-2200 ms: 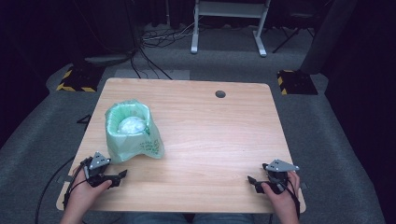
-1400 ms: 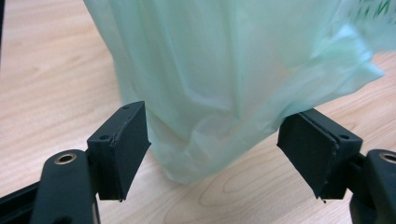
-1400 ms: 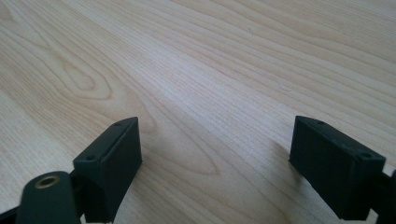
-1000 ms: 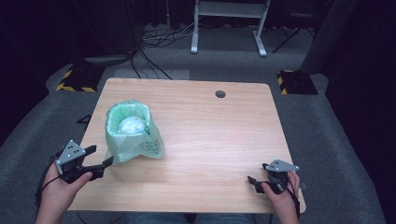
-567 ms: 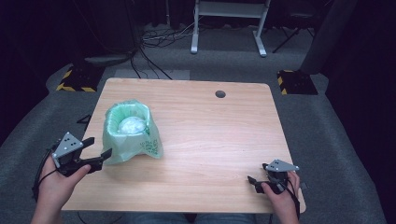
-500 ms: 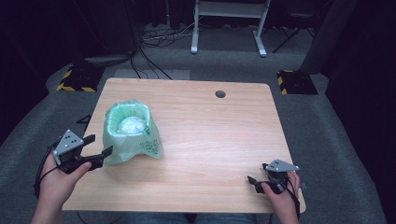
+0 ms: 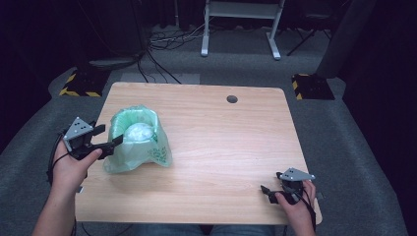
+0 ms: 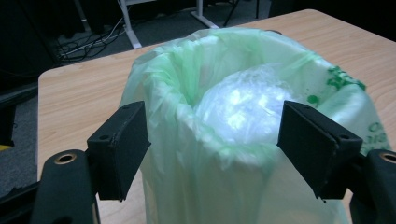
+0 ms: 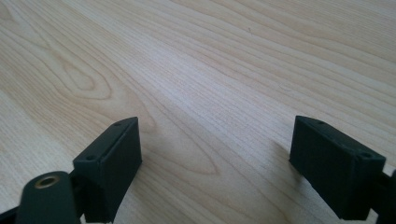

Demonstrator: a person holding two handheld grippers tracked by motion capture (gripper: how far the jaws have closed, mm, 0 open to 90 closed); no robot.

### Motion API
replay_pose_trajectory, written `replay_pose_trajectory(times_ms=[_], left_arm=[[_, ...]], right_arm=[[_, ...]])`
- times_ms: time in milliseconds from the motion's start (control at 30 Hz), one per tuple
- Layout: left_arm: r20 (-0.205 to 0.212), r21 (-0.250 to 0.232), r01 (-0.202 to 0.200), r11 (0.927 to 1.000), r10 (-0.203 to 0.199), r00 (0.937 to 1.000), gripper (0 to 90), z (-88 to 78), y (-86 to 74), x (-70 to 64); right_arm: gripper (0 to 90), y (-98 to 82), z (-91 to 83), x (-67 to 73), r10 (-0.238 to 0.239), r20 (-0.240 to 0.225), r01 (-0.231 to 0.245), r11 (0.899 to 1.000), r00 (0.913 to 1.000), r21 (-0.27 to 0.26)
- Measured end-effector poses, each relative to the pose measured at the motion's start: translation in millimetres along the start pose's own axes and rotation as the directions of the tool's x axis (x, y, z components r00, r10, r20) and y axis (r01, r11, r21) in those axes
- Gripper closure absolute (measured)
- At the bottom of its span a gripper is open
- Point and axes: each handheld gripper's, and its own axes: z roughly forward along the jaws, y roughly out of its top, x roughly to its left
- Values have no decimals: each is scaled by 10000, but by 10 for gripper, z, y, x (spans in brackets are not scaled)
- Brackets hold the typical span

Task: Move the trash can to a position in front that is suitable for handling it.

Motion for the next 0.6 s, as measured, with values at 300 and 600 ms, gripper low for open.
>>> replay_pose_trajectory(times_ms=[300,600], left_arm=[[206,151,168,9997,-171,9996,246,297,11,49],[395,284,303,9991,-314,9987,255,421,-4,-14]], right_arm=[[166,0,0,0,4,-4,-4,10000,10000,6],[166,0,0,0,1,0,-1,10000,10000,4]])
